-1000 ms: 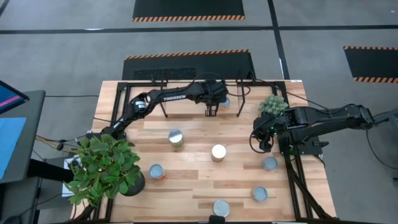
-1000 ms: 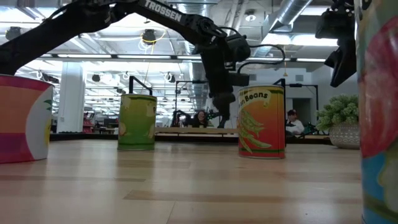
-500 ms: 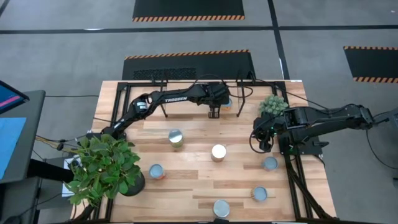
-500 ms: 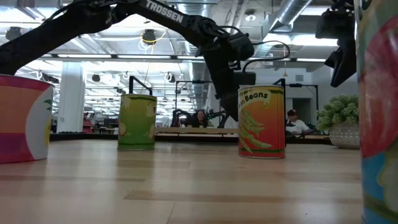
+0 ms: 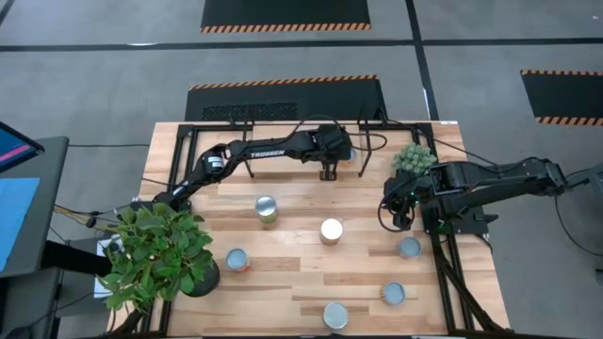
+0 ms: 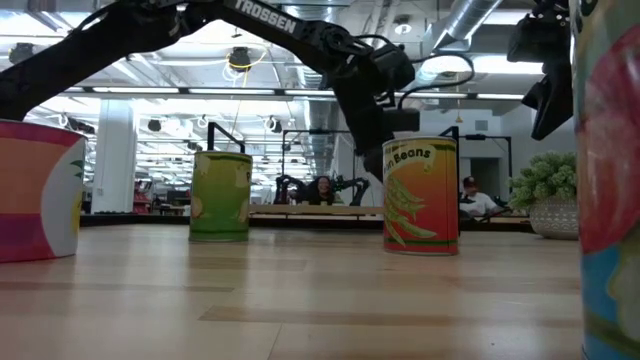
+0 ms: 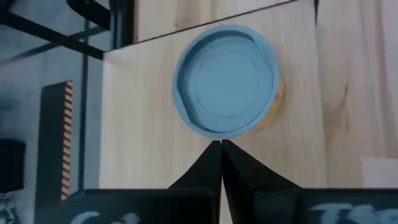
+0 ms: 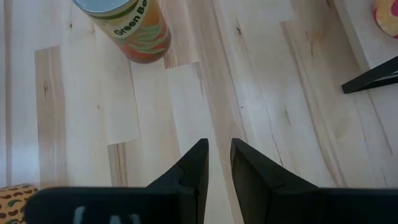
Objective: Pick and place cans onto a shelf
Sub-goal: Put the canned oranges on the shelf, then put the canned pears on the shelf
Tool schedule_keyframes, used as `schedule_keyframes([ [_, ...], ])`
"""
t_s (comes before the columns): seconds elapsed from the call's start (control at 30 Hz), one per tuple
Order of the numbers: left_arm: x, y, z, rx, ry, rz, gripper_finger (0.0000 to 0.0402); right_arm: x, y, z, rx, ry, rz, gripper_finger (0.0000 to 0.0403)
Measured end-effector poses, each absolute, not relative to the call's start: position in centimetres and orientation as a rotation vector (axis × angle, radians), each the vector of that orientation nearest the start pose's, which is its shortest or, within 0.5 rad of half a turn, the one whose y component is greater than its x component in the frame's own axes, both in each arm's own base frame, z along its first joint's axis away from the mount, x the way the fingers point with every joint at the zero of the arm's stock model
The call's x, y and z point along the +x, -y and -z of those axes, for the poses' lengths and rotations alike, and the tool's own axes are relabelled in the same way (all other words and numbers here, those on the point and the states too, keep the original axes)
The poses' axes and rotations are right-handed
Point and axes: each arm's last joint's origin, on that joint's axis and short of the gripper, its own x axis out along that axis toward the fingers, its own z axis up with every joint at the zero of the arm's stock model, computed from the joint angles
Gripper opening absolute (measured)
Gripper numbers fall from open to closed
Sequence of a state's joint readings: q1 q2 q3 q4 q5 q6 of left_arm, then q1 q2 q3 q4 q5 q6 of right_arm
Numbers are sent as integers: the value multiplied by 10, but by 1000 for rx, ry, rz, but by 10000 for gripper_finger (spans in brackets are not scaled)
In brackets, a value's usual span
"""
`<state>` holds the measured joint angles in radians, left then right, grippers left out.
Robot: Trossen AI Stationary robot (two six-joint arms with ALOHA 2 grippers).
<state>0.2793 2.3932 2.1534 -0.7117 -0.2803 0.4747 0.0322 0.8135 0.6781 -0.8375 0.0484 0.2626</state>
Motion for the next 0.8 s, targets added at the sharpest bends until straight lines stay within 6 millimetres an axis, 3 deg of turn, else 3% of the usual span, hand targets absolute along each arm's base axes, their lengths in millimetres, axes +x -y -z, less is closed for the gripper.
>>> schedule_keyframes([
  [0.17,490,-147,-213,463,-1194,-324,2,144,-3,-242,202,-964,143,95],
  [0.27,485,-140,-228,485,-1243,-389,2,144,-3,-242,202,-964,143,95],
  [0.43,477,-109,-271,564,-1256,-447,2,144,-3,-242,203,-963,143,95],
  [0.63,439,-71,-327,799,-1350,-494,2,145,-3,-242,204,-953,141,95],
  [0.73,418,-64,-359,723,-1278,-433,2,145,-3,-243,205,-947,141,95],
  [0.8,404,-60,-376,602,-1217,-267,2,145,-3,-243,206,-943,141,95],
])
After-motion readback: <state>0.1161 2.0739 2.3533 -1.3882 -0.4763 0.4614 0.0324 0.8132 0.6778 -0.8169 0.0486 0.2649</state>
